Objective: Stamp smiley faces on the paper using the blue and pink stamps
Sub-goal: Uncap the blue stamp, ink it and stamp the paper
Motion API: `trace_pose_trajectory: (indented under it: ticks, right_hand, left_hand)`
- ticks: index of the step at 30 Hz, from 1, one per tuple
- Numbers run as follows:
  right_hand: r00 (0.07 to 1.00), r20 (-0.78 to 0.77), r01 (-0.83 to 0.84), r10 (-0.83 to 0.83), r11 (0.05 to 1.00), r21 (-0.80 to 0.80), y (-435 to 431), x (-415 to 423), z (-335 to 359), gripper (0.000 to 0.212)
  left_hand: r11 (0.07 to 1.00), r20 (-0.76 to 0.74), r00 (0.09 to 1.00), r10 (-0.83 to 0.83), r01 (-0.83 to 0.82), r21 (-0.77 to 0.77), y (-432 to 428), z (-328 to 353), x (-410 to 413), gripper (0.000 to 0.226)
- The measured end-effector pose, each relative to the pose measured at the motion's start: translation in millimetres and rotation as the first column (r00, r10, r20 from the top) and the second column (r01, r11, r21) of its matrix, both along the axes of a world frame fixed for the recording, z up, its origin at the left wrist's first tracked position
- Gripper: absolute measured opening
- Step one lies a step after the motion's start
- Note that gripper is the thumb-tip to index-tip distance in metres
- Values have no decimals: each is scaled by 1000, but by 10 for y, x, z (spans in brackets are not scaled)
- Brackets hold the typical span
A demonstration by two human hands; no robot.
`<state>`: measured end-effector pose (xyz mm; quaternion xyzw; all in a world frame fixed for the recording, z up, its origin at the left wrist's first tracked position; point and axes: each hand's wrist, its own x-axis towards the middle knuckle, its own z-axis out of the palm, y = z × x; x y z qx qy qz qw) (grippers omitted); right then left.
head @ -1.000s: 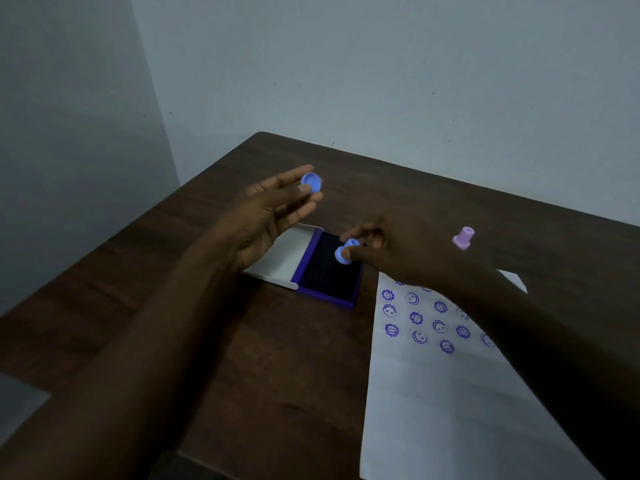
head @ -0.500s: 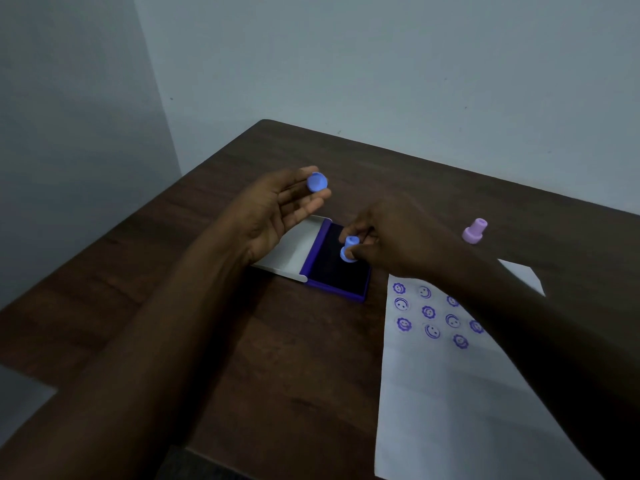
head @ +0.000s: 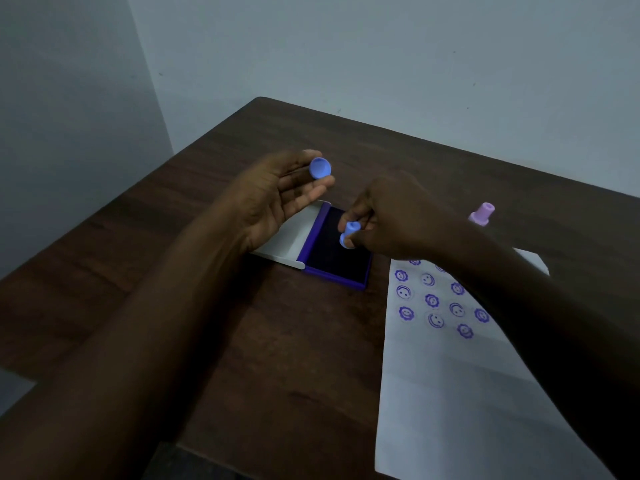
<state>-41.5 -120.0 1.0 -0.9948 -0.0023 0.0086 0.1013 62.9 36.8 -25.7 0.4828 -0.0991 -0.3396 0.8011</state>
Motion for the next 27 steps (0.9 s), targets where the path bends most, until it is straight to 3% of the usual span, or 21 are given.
trace_pose_trajectory:
  ticks: [21, 24, 27]
  right_hand:
    - [1000, 12, 3, -3, 1000, 14, -26, -31, 4, 24]
    - [998, 69, 7, -6, 1000, -18, -37, -135, 27, 28]
    - [959, 217, 145, -182, 974, 174, -112, -357, 78, 38]
  left_hand:
    - [999, 4, 1000, 31, -31, 16, 23, 30, 9, 17]
    - [1000, -1, 1000, 25, -25, 5, 25, 31, 6, 16]
    - [1000, 1, 1000, 15, -15, 7, 27, 36, -1, 16]
